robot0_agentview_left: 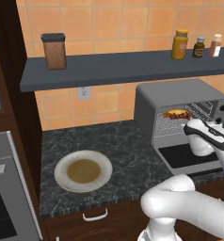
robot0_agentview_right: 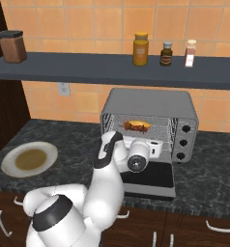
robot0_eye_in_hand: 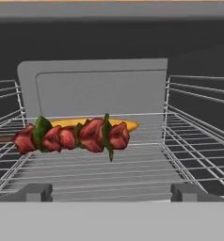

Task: Pick up the kebab skewer and baguette bread, and place them inside the toaster oven. Close the toaster oven door and start by setting the timer.

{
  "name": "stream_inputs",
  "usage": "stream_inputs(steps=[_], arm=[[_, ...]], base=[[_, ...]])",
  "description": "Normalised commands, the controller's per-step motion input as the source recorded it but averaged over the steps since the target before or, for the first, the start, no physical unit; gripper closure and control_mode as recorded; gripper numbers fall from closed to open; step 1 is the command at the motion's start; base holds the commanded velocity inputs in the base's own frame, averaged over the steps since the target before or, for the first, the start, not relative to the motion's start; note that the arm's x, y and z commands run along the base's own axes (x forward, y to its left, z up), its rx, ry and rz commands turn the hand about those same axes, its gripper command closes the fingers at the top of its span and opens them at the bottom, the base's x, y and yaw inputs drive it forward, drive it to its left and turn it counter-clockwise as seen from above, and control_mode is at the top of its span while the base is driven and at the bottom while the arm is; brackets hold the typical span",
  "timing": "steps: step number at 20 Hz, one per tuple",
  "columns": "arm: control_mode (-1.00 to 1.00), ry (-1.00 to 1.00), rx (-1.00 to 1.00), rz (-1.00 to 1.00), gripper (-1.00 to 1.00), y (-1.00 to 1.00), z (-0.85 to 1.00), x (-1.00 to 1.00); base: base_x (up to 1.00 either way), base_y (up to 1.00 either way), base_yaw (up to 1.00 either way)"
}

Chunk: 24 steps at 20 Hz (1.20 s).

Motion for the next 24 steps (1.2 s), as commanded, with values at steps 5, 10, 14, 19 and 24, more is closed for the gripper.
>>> stream_inputs(steps=[5,10,14,19,24], arm=[[-1.0,-0.02,0.0,0.0,-1.0,0.0,-0.11,0.27],[-1.0,0.0,0.0,0.0,-1.0,0.0,-0.11,0.23],[-1.0,0.0,0.0,0.0,-1.0,0.0,-0.15,0.26],[-1.0,0.0,0.0,0.0,-1.0,0.0,-0.11,0.22],[-1.0,0.0,0.0,0.0,-1.0,0.0,-0.09,0.14]], base=[[0.0,0.0,0.0],[0.0,0.0,0.0],[0.0,0.0,0.0],[0.0,0.0,0.0],[0.0,0.0,0.0]])
